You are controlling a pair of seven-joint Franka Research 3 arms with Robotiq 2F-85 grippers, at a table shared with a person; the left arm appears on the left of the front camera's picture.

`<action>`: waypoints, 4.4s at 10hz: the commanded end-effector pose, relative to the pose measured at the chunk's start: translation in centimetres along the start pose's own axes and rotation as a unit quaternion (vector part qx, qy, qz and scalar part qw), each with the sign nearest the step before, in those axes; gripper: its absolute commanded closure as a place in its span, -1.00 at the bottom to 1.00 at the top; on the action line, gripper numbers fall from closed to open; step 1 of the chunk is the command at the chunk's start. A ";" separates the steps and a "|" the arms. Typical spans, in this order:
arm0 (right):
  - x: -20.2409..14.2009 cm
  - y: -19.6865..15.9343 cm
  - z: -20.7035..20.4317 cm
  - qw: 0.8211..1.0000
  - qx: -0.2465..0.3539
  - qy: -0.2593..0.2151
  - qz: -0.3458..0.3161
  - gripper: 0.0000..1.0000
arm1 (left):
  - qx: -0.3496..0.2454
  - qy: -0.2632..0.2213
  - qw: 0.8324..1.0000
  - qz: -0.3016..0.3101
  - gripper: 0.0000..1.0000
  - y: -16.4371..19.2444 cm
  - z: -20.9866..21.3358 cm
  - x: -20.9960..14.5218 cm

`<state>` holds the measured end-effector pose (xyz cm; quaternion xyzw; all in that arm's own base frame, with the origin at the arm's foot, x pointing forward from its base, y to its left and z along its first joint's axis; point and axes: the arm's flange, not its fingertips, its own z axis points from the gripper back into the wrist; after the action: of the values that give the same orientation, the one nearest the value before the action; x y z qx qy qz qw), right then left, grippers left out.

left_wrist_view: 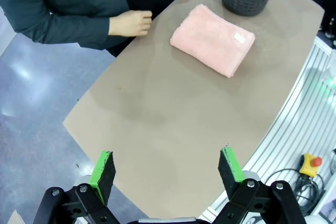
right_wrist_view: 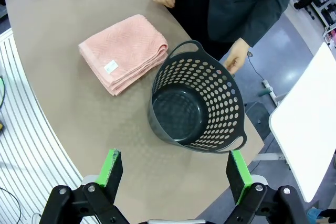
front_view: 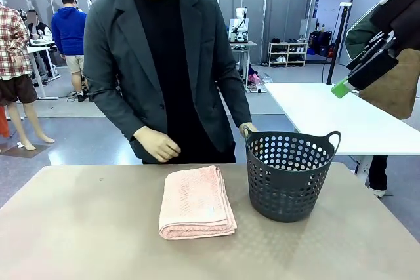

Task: Fold the towel.
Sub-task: Pick up the 100 cm Hotel Towel and place it on the left side of the table.

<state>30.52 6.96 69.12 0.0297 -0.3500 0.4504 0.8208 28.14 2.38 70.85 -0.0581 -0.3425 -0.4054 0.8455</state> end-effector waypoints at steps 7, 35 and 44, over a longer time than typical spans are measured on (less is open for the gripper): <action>-0.1 0.1 0.0 1.000 -0.004 0.001 -0.010 -1.00 | 0.006 0.003 1.000 0.009 -1.00 -0.2 0.1 0.0; -0.1 0.1 0.0 1.000 -0.004 0.001 -0.010 -1.00 | -0.206 -0.038 0.918 0.336 -1.00 -3.4 -30.6 -1.9; -0.1 0.1 0.0 1.000 -0.004 0.001 -0.010 -1.00 | -0.219 -0.007 0.908 0.357 -1.00 -4.7 -32.7 -2.8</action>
<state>30.44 6.94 69.18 0.0301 -0.3510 0.4511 0.8200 41.21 -11.22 43.70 -0.3578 -0.2091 -0.1346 0.9001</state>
